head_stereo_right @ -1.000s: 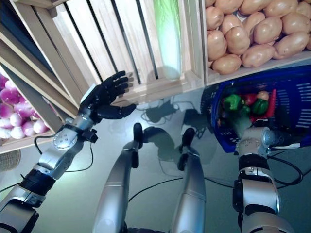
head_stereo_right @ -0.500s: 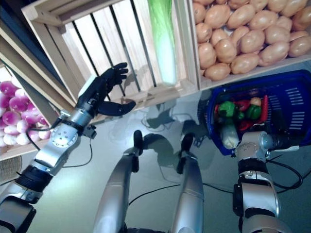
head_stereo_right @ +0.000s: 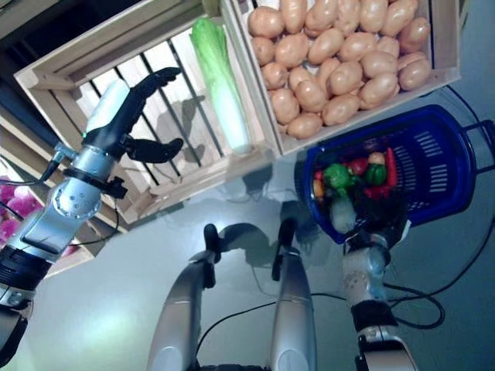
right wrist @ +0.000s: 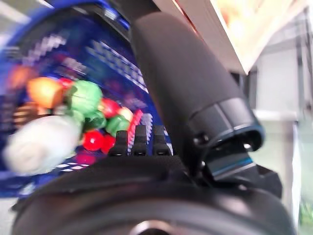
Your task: Put vegetables into the basket
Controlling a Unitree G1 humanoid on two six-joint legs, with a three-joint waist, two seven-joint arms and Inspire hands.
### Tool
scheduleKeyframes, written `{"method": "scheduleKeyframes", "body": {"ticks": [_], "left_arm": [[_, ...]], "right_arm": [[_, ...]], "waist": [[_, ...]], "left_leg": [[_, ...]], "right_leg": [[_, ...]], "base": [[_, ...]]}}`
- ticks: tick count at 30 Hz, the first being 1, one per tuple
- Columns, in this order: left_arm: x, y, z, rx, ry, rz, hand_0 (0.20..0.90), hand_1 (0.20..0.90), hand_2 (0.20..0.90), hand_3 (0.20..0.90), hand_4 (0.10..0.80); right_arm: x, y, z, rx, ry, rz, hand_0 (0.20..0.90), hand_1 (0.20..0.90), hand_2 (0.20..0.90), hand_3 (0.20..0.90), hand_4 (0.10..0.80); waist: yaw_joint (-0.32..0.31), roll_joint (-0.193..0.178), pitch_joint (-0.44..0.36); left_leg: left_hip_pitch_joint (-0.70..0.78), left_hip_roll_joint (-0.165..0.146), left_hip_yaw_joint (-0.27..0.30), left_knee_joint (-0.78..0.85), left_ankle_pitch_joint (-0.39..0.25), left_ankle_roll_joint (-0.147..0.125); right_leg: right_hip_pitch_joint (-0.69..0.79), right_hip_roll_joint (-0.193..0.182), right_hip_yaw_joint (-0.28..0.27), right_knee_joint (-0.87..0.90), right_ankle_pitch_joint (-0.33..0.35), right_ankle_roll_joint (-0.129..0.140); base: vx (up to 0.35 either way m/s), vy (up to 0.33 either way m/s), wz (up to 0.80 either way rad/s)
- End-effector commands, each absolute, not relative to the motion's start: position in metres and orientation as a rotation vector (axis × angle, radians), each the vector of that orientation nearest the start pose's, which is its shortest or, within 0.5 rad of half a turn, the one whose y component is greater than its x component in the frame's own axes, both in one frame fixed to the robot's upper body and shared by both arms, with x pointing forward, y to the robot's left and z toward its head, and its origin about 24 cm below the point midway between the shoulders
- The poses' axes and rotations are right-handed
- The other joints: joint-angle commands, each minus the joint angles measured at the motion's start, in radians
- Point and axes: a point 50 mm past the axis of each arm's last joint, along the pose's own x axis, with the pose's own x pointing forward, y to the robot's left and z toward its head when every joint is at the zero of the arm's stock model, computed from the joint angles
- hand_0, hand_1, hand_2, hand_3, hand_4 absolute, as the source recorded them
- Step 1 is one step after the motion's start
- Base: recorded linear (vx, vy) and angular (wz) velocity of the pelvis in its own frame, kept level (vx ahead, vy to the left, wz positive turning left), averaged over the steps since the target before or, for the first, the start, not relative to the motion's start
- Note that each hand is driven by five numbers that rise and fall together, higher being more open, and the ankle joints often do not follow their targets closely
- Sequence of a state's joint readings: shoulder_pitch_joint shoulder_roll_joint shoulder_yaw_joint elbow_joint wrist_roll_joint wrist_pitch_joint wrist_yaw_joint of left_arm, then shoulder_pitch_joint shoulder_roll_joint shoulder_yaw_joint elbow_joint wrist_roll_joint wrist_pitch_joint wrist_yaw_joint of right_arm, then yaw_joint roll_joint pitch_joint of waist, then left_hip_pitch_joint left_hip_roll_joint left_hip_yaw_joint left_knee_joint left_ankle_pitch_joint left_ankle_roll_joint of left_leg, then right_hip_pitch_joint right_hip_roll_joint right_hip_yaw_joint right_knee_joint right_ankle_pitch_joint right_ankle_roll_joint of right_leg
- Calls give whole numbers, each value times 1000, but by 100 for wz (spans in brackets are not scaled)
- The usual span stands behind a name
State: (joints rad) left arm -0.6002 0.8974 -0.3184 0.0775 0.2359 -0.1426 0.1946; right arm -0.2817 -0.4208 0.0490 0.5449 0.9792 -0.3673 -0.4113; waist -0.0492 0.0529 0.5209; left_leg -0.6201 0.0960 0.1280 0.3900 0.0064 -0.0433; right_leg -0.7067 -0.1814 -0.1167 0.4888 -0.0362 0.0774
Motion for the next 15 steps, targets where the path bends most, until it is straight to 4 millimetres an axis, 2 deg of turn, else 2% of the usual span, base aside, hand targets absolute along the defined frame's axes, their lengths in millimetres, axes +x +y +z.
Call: {"method": "scheduleKeyframes", "body": {"ticks": [1,6,12,15], "left_arm": [[300,210,304,1302,-974,194,900,900,900,900,800],[308,209,311,1562,-992,263,900,900,900,900,800],[323,209,319,1861,-970,304,900,900,900,900,800],[329,209,321,1934,-942,308,900,900,900,900,800]], "right_arm": [[282,-287,64,452,-194,-529,900,900,900,900,800],[278,-271,53,410,-147,-426,900,900,900,900,800],[277,-260,52,363,-128,-356,900,900,900,900,800],[277,-256,51,357,-116,-335,900,900,900,900,800]], "waist": [[-15,-18,-1],[-49,-14,-1],[-78,-5,-1],[-90,-2,-1]], "left_leg": [[34,7,16,3,-19,-27],[57,17,39,-3,-17,-34],[69,22,64,-10,-15,-38],[73,23,73,-14,-13,-39]], "right_leg": [[120,65,-45,-19,-58,-34],[134,66,-31,-31,-60,-36],[132,57,-19,-33,-63,-35],[130,55,-14,-38,-61,-32]], "base": [[27,91,-11],[21,93,-6],[12,91,-9],[13,79,-3]]}}
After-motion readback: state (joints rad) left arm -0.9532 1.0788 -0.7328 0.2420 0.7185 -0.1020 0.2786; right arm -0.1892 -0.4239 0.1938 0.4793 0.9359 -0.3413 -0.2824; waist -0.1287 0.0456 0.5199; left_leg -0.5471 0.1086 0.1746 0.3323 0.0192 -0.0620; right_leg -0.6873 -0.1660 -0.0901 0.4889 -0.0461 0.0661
